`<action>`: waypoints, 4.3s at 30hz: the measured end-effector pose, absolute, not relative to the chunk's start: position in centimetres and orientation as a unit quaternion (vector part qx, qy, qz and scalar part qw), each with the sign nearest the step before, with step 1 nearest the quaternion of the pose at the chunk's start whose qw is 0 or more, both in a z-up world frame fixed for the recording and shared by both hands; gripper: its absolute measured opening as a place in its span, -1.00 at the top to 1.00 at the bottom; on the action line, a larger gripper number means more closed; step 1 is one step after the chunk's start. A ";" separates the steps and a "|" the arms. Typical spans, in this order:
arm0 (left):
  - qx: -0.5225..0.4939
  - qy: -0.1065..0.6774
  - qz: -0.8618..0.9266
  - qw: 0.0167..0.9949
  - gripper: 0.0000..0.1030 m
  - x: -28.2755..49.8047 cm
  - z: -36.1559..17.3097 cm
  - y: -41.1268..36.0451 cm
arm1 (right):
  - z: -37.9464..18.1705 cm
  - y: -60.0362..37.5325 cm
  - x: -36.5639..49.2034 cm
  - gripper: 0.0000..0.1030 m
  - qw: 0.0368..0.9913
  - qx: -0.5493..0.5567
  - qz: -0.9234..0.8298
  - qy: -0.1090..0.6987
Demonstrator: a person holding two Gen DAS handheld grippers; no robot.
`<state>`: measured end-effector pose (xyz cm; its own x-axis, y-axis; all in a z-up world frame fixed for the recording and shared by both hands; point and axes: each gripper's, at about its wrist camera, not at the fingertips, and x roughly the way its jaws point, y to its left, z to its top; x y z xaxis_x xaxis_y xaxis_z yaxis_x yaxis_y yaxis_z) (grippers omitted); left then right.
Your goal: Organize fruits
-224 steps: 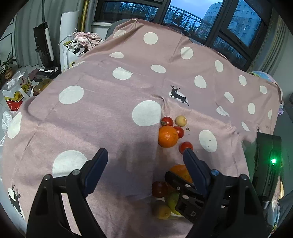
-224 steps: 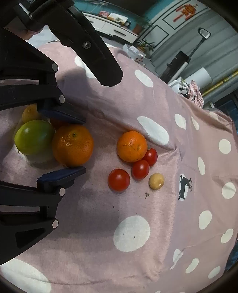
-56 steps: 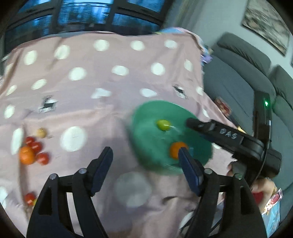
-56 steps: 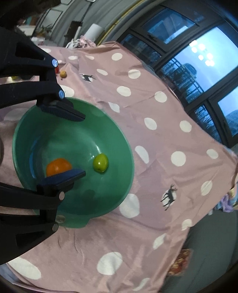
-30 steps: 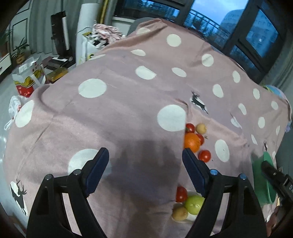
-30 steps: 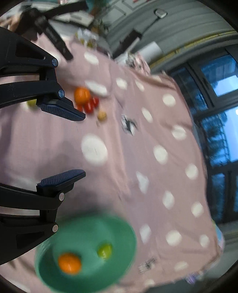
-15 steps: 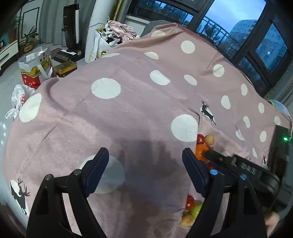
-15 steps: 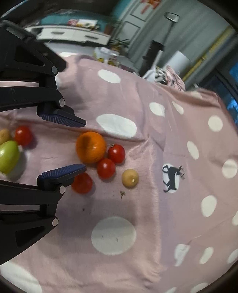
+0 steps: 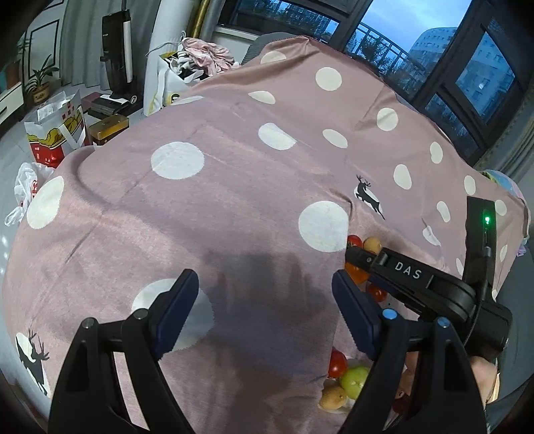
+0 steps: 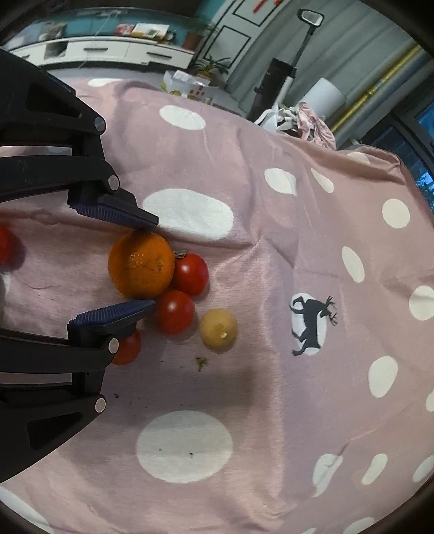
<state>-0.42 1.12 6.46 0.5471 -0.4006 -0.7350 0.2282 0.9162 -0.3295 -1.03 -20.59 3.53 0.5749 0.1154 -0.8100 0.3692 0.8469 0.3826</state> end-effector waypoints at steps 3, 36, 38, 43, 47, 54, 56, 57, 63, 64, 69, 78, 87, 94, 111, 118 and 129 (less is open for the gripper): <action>-0.090 0.438 -0.181 0.876 -0.60 -0.6 6.5 0.8 | 3.5 -20.8 -1.1 0.18 0.847 0.268 -0.067 0.453; 0.016 0.427 -0.288 0.857 -0.60 -6.8 6.2 -8.2 | 4.2 -23.8 -13.5 0.15 0.849 0.131 -0.083 0.505; 0.014 0.427 -0.295 0.855 -0.60 -7.1 6.3 -8.4 | 4.8 -24.4 -14.1 0.14 0.852 0.145 -0.085 0.495; 0.014 0.432 -0.330 0.839 -0.59 -8.3 6.6 -9.4 | 7.0 -26.4 -16.0 -0.04 0.869 0.196 -0.080 0.447; 0.034 0.436 -0.356 0.826 -0.57 -9.7 6.5 -10.8 | 7.9 -27.7 -16.9 -0.04 0.871 0.243 -0.078 0.419; 0.055 0.452 -0.420 0.785 -0.38 -12.2 5.5 -13.4 | 7.0 -28.3 -16.4 -0.04 0.858 0.293 -0.062 0.417; 0.058 0.461 -0.427 0.776 -0.27 -12.4 4.9 -13.9 | 6.6 -28.2 -16.2 -0.04 0.856 0.299 -0.051 0.419; 0.061 0.465 -0.428 0.773 -0.25 -12.5 4.6 -14.2 | 6.4 -28.2 -16.0 -0.05 0.853 0.303 -0.047 0.421; 0.058 0.482 -0.424 0.764 -0.21 -12.1 3.5 -14.7 | 4.6 -28.6 -15.4 -0.05 0.836 0.316 -0.043 0.446; 0.056 0.487 -0.425 0.761 -0.21 -12.0 3.3 -14.8 | 4.3 -28.7 -15.3 -0.05 0.833 0.321 -0.042 0.449; 0.052 0.502 -0.429 0.749 -0.15 -11.9 2.6 -15.4 | 3.2 -29.0 -15.1 -0.04 0.821 0.339 -0.032 0.459; 0.044 0.520 -0.430 0.737 0.04 -11.9 1.6 -15.9 | 2.4 -28.7 -14.7 -0.03 0.815 0.339 -0.013 0.470; 0.044 0.515 -0.418 0.747 0.29 -11.7 1.5 -15.9 | 2.6 -28.2 -14.5 0.16 0.827 0.302 -0.027 0.473; 0.043 0.483 -0.422 0.766 0.29 -12.2 3.7 -15.5 | 4.5 -27.6 -15.1 0.18 0.850 0.277 -0.027 0.447; 0.050 0.381 -0.492 0.781 0.31 -15.3 10.5 -19.8 | 11.9 -29.9 -20.3 0.20 0.914 0.245 -0.088 0.311; 0.070 0.365 -0.524 0.767 0.31 -16.9 11.5 -23.5 | 12.8 -33.1 -22.8 0.20 0.914 0.271 -0.128 0.274; 0.103 0.364 -0.560 0.737 0.32 -18.9 11.1 -28.2 | 12.3 -37.3 -26.2 0.20 0.899 0.315 -0.183 0.242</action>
